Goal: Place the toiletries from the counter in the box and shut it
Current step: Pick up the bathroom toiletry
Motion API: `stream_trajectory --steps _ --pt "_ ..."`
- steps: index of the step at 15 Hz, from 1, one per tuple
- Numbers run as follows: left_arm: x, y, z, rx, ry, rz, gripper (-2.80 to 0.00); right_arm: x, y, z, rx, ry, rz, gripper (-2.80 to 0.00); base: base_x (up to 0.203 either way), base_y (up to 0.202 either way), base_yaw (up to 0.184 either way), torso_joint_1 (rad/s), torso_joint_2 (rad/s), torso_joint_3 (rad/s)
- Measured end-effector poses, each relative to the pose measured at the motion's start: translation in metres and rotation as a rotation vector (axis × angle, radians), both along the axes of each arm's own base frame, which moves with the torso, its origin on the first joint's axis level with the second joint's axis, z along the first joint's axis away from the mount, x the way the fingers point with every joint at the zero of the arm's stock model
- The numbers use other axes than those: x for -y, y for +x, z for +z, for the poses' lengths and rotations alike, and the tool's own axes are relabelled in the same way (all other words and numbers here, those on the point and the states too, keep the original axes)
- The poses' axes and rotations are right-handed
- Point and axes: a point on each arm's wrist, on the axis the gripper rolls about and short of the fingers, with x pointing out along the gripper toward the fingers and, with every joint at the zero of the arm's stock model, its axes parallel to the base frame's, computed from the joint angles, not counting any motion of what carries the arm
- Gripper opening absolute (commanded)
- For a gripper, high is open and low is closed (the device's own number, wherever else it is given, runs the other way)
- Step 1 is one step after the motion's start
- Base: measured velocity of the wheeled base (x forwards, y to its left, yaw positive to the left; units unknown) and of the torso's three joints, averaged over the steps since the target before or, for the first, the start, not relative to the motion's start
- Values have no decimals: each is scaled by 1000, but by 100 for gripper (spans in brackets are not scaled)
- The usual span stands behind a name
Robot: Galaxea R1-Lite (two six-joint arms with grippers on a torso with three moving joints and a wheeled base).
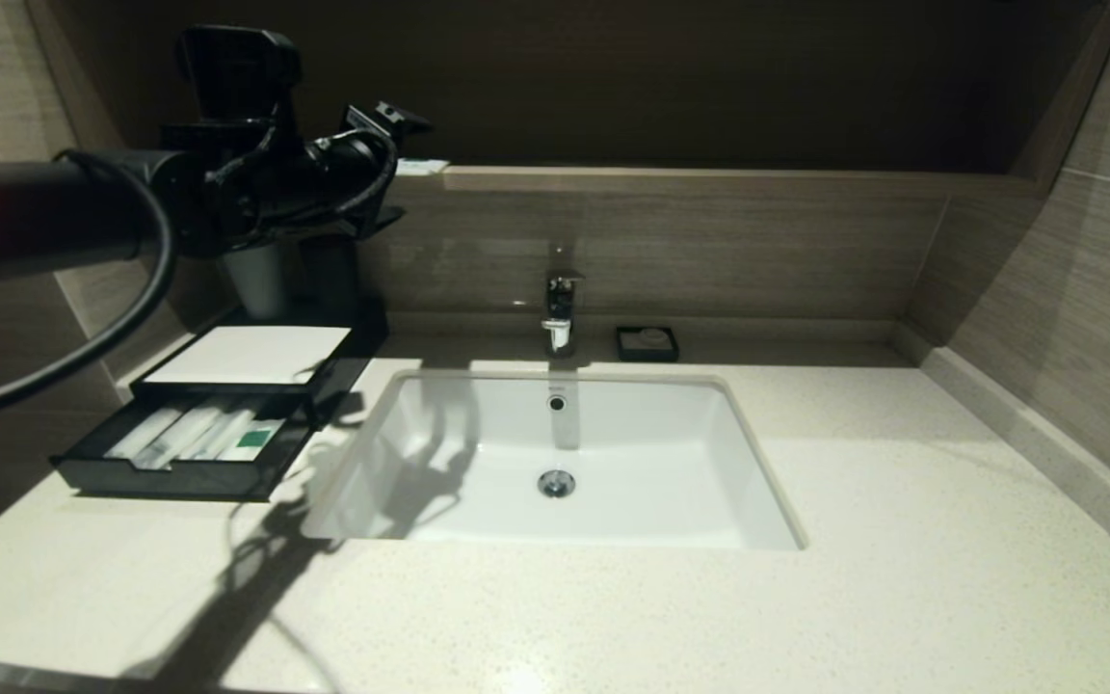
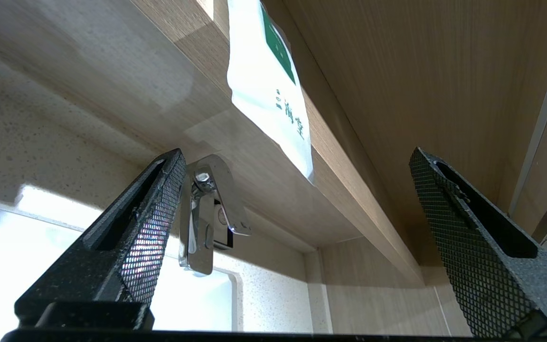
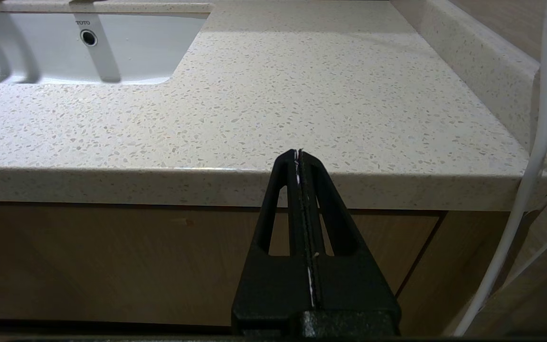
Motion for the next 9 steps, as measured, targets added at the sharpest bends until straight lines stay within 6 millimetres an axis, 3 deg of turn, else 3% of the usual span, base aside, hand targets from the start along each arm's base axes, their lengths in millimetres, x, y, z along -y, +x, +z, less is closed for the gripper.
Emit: stream_trajectory --steps 1,2,9 --pt "0 1 0 1 -1 -5 0 0 0 0 0 0 0 -280 0 0 0 0 0 0" --pt "0 1 -1 0 -1 -9 -280 0 0 0 0 0 0 -280 0 0 0 0 0 0" --pt "-3 8 -6 15 -4 -1 -280 0 0 0 0 0 0 -280 0 0 0 0 0 0"
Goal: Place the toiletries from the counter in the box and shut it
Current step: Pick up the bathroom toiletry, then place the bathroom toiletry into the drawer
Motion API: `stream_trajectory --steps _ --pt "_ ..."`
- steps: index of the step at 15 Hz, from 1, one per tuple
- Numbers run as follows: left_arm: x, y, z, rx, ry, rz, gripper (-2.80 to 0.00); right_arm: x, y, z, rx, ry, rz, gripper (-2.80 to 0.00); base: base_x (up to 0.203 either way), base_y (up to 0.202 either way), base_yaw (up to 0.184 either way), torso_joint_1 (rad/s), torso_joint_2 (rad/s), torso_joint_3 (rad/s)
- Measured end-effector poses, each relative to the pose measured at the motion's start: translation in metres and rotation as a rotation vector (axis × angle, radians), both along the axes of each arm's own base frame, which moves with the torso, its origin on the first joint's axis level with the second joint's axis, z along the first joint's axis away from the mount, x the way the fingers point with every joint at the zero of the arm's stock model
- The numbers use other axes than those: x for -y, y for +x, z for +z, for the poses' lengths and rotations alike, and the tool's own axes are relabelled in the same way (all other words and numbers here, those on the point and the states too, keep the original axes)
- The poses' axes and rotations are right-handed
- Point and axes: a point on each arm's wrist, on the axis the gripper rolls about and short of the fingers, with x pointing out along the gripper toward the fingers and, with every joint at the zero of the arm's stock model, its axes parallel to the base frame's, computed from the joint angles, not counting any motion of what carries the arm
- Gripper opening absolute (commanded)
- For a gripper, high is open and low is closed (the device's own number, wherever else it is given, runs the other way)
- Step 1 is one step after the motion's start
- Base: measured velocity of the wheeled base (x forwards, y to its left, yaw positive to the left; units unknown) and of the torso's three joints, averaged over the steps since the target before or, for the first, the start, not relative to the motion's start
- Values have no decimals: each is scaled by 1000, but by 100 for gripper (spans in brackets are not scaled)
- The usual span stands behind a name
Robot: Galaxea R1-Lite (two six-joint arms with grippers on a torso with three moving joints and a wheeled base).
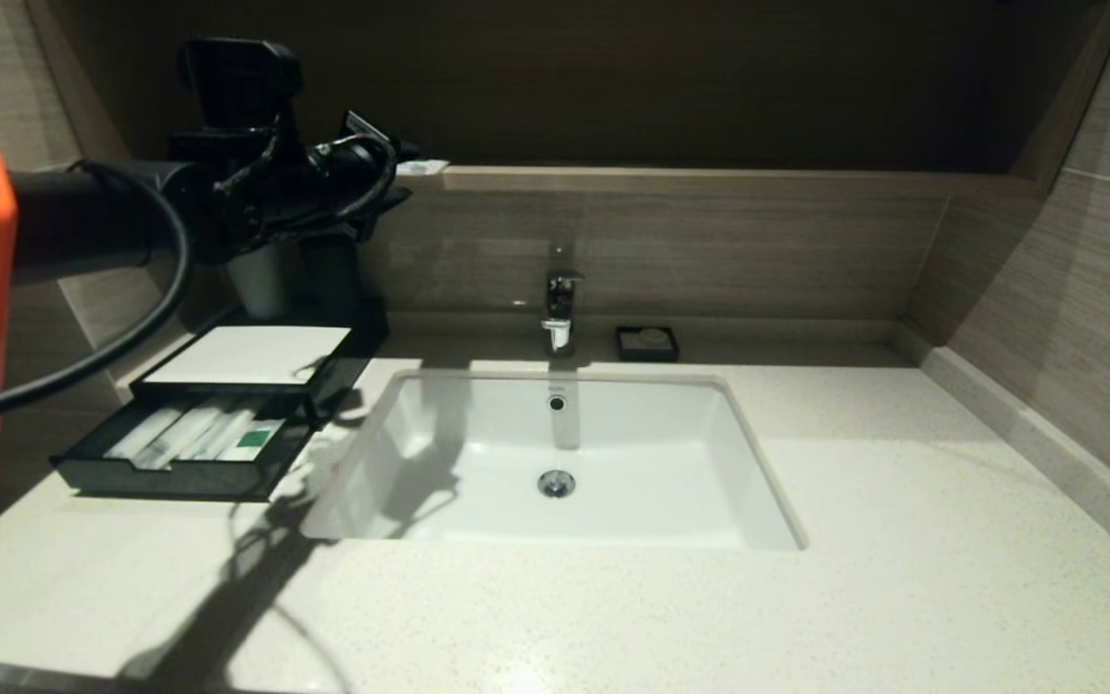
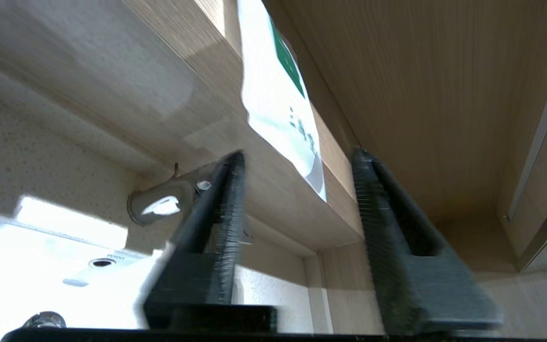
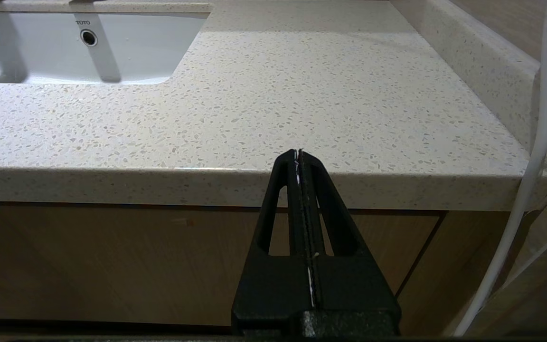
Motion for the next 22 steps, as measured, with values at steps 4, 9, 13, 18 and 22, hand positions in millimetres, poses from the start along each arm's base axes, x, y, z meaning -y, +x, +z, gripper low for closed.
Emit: stream_trajectory --steps 4,9,13,18,22 --pt "-2 4 -5 -9 1 -10 -280 0 0 0 0 0 0 -280 0 0 0 0 0 0" --pt "-6 -2 4 7 -5 -4 -280 0 0 0 0 0 0 -280 0 0 0 0 0 0" --pt "-9 -20 23 25 -12 -3 -280 0 0 0 0 0 0 -280 0 0 0 0 0 0" --pt "-25 -46 40 -27 -4 29 -280 0 0 0 0 0 0 -280 0 0 0 0 0 0" --pt "-43 -69 46 -53 4 65 -280 0 0 0 0 0 0 -280 0 0 0 0 0 0"
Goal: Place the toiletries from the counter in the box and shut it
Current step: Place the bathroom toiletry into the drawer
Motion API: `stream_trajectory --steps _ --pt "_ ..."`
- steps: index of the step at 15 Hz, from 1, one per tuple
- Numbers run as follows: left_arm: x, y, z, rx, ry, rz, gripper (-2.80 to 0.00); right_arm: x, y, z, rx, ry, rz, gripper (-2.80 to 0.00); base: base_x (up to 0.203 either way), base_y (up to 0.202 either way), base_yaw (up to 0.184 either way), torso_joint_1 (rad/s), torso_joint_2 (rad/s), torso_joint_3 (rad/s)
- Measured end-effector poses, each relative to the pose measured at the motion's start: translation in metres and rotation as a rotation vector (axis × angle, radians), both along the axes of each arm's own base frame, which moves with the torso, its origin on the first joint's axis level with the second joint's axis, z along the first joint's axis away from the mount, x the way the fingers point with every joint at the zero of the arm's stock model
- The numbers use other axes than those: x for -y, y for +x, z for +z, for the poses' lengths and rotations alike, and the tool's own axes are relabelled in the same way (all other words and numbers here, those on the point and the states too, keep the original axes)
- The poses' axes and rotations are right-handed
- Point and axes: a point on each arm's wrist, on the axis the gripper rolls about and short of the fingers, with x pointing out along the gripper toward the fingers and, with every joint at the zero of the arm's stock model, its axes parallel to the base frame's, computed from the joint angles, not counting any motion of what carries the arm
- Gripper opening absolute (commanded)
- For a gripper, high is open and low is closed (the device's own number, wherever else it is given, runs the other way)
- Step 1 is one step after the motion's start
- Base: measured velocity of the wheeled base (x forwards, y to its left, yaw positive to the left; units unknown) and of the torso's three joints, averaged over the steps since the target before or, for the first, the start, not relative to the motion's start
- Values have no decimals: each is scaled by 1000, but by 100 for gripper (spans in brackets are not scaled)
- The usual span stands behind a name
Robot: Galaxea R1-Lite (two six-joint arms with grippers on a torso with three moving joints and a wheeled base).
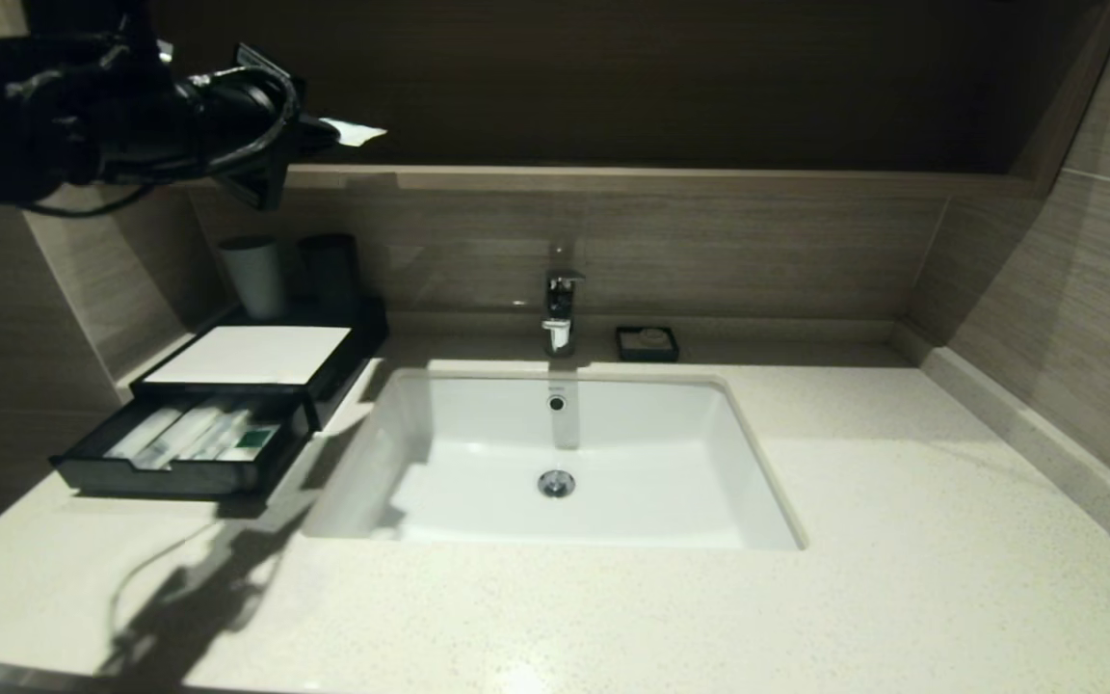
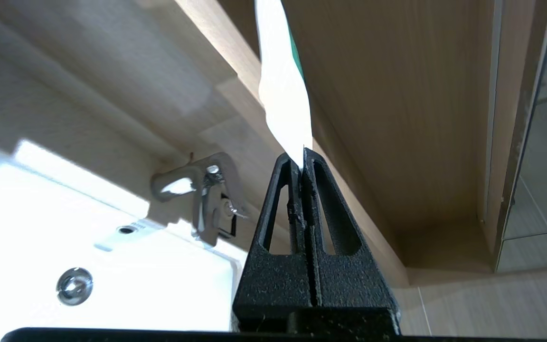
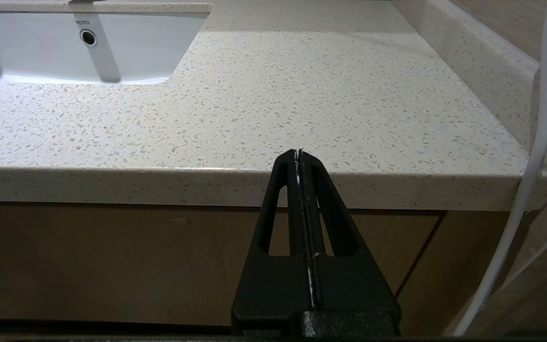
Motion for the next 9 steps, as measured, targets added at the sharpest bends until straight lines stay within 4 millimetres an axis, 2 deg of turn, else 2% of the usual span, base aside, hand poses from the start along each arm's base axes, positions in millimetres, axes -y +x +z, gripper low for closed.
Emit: stream_trajectory --steps 5,9 --pt "-18 -49 -7 -66 18 36 -280 0 0 0 0 0 0 -280 0 0 0 0 0 0" --pt "-27 -80 -32 -142 103 49 -280 0 0 0 0 0 0 -280 0 0 0 0 0 0"
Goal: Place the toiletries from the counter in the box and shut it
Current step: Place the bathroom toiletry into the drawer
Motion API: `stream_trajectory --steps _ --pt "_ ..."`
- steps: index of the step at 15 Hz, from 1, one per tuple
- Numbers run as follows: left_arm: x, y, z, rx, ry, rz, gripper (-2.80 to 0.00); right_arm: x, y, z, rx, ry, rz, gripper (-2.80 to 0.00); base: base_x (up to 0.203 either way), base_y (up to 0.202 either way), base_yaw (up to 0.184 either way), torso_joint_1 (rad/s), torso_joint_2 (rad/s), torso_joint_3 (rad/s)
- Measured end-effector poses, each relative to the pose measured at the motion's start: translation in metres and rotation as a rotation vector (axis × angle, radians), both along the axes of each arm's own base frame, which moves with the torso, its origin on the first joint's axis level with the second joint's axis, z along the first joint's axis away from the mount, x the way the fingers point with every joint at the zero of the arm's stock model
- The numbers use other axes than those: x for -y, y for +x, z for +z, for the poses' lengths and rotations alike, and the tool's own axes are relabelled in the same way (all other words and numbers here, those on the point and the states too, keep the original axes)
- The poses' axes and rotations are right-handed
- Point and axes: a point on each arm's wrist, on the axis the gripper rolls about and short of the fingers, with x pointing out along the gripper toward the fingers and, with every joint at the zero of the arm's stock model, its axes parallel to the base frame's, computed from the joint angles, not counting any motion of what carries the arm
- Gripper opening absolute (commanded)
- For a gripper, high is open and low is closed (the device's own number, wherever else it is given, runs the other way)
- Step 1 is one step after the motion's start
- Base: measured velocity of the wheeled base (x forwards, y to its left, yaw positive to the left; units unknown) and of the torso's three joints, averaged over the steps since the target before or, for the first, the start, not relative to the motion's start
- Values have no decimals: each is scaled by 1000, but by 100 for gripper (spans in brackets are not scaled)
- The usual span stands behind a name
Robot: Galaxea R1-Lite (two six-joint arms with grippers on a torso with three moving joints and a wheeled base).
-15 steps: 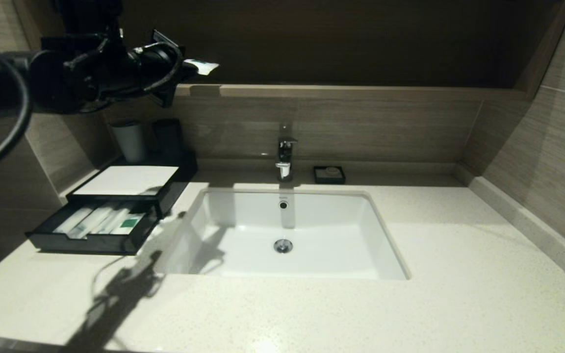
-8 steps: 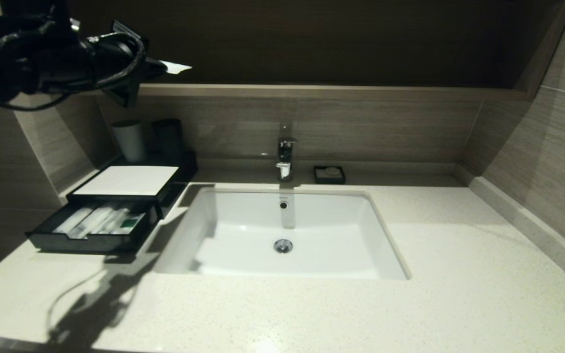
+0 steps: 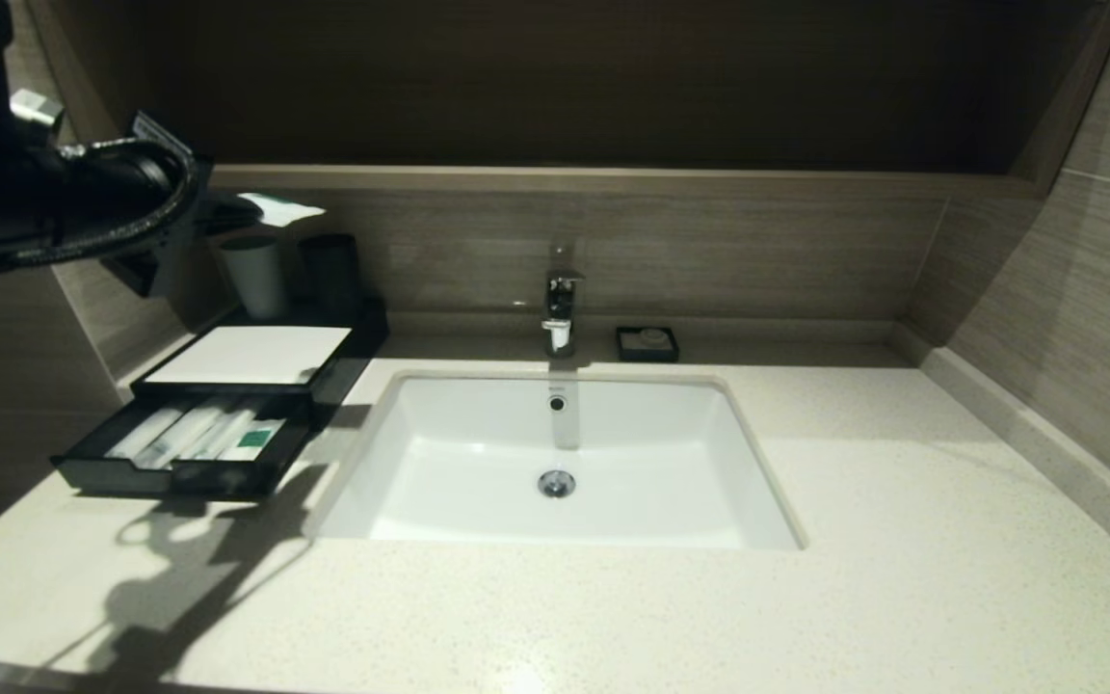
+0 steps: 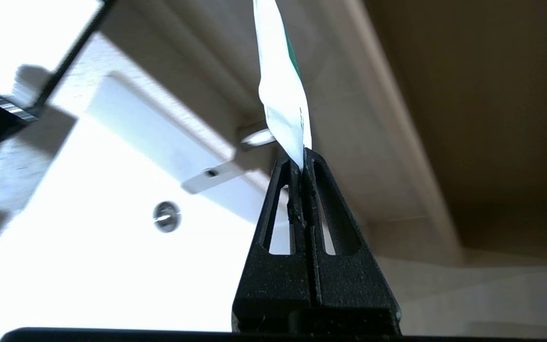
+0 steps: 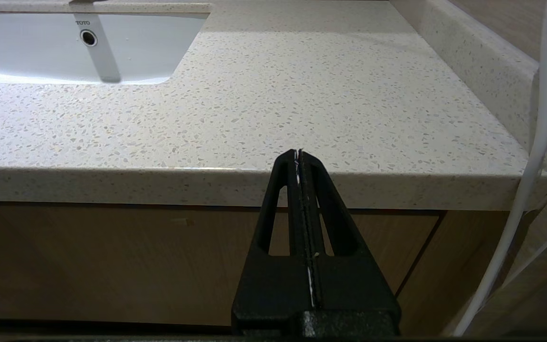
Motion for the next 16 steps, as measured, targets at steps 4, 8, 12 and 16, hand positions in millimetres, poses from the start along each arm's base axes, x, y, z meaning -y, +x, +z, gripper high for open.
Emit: stream_trajectory --steps 4,8,12,16 --pt "-5 -9 -20 -14 240 -29 -280 0 0 0 0 0 0 -280 0 0 0 0 0 0" --pt "-16 -16 -39 -82 425 -47 -280 0 0 0 0 0 0 -280 0 0 0 0 0 0" --pt "-32 -25 -45 -134 337 36 -280 0 0 0 0 0 0 -280 0 0 0 0 0 0" --pt "-35 -39 -60 -207 216 81 -280 0 0 0 0 0 0 -280 0 0 0 0 0 0"
